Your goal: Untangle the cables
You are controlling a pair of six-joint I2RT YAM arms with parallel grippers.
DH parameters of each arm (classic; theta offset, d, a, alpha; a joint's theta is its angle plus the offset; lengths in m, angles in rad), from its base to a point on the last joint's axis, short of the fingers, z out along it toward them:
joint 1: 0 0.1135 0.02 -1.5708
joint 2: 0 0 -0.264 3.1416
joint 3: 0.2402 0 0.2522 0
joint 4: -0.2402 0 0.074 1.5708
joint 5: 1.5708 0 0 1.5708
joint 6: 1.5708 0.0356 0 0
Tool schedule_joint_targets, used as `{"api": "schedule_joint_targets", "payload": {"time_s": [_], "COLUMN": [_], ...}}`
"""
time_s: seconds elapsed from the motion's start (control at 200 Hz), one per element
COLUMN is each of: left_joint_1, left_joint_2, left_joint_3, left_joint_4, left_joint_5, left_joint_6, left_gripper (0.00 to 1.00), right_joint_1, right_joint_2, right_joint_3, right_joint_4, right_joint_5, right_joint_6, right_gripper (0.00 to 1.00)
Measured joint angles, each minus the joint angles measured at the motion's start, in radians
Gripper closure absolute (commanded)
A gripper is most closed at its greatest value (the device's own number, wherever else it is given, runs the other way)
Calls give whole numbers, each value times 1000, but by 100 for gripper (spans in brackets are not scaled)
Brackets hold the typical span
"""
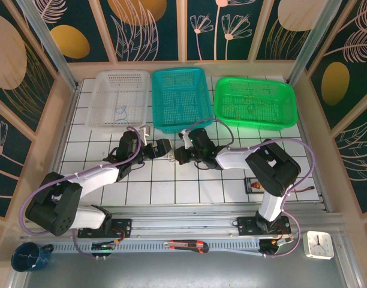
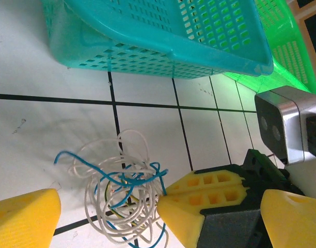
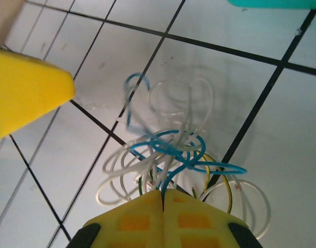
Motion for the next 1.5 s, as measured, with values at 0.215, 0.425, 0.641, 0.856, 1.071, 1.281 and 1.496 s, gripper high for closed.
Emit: {"api": "schedule_joint_targets", "payload": {"time_s": [0.215,0.425,0.641,0.856,1.071,1.281,1.496], "left_joint_1": [0,0,-23,-67,-85,-87,-91], "left_joint_2": [0,-28,-41,-36,-3,8,9], "left_joint_3": [-8,-72,-110,-112,-112,-112,-112], "left_joint_4": [10,46,72,105,118,125,126], "left_joint_5": [3,8,7,3,0,0,-1], "left_joint_6": [0,-14,-31,-38,-38,-38,-38], "left_gripper": [1,1,1,1,1,1,1], "right_joint_1": [0,4,14,16,25,27,34], "right_joint_2": [-82,-209,-319,-359,-388,-401,-410], "right_joint_3": [-99,-149,-174,-178,-178,-178,-178], "right_joint_4": [7,-3,-24,-54,-75,-83,-99], "right_joint_5": [-5,5,29,41,55,59,66], "right_joint_6": [19,44,56,61,73,76,76], "right_gripper": [100,100,100,100,100,100,100]}}
